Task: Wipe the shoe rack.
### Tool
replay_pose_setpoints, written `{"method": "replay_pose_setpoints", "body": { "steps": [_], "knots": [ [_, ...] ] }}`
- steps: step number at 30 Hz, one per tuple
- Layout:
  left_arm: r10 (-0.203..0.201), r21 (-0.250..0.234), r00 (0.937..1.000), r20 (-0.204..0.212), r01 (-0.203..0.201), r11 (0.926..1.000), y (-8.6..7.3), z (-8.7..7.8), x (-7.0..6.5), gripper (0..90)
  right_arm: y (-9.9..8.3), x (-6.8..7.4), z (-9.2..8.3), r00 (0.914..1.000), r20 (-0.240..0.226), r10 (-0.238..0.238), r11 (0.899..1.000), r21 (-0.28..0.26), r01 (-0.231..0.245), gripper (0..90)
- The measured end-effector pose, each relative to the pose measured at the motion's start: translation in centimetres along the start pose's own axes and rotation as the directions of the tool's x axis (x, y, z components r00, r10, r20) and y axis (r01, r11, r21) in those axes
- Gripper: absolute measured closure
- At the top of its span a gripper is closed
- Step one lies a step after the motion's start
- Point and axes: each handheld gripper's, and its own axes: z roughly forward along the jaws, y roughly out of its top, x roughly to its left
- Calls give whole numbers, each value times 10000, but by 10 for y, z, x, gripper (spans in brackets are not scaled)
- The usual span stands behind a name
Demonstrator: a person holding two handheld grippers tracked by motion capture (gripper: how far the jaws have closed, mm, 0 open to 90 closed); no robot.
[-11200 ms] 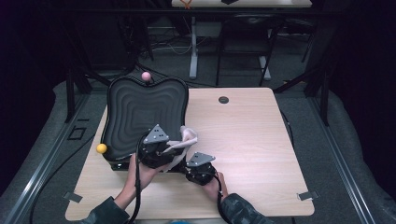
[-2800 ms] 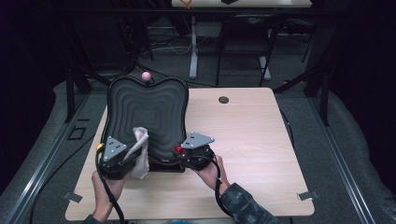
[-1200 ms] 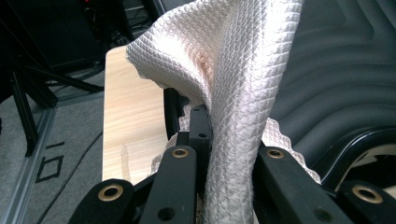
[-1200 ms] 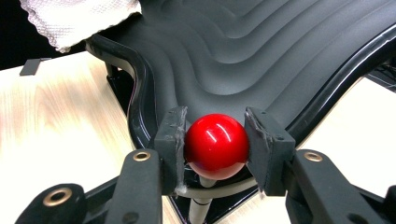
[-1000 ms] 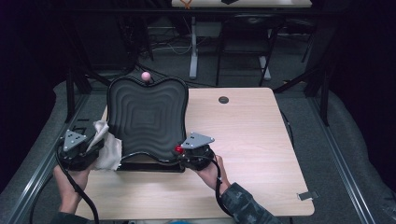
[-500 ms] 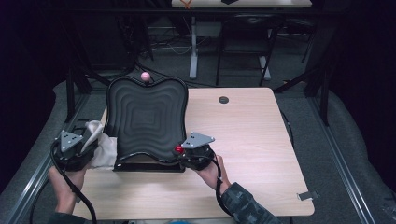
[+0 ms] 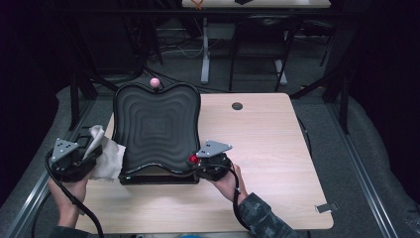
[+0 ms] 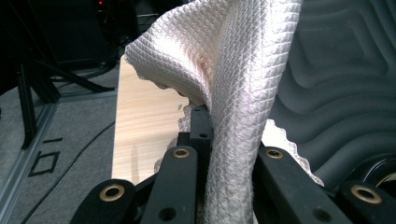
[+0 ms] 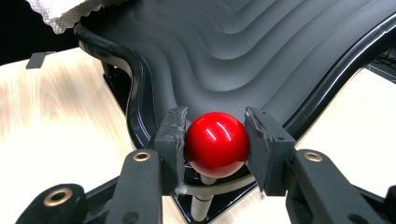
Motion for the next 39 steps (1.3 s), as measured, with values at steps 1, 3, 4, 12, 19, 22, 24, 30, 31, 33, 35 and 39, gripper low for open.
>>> {"method": "replay_pose_setpoints", "body": {
  "steps": [1,3,4,12,19,22,24,30,31,33,35,39],
  "knots": [
    [-3,24,10000,74,3,10000,1,0,-1,827,0,0,0,10000,0,0,10000,0,0,596],
    [-39,-30,9999,122,39,10000,1,-1,-2,826,-1,-1,-3,10000,-24,1,10000,53,-1,595],
    [-29,-28,9999,163,30,10000,1,-2,-4,826,-3,-2,-5,10000,-85,2,10000,36,-2,595],
    [-126,231,9987,491,114,9997,-2,6,-8,823,-6,1,0,9998,139,128,9998,159,-131,576],
    [-68,893,9989,467,26,9960,-8,22,-9,822,-9,7,6,9979,623,-165,9998,-106,172,603],
    [-364,961,9977,564,309,9949,-9,24,-5,822,-9,7,5,9978,640,-190,9998,-51,193,604],
    [-414,983,9980,470,366,9945,-10,25,-4,823,-9,6,6,9981,591,-190,9998,-73,194,604],
    [-453,975,9979,468,406,9944,-12,28,-3,823,-8,6,6,9982,524,-294,9996,-19,296,604],
    [-464,968,9980,436,420,9944,-11,29,-3,823,-8,5,6,9980,546,-308,9995,1,308,604],
    [-541,877,9975,462,499,9949,-11,30,-2,821,-8,5,6,9981,524,-320,9995,0,320,604],
    [-611,772,9971,458,574,9954,-9,33,-1,820,-8,5,5,9981,511,-340,9994,57,337,605],
    [-819,674,9952,532,782,9947,-6,37,2,817,-8,5,6,9982,486,-339,9994,-2,339,604]
  ]
}}
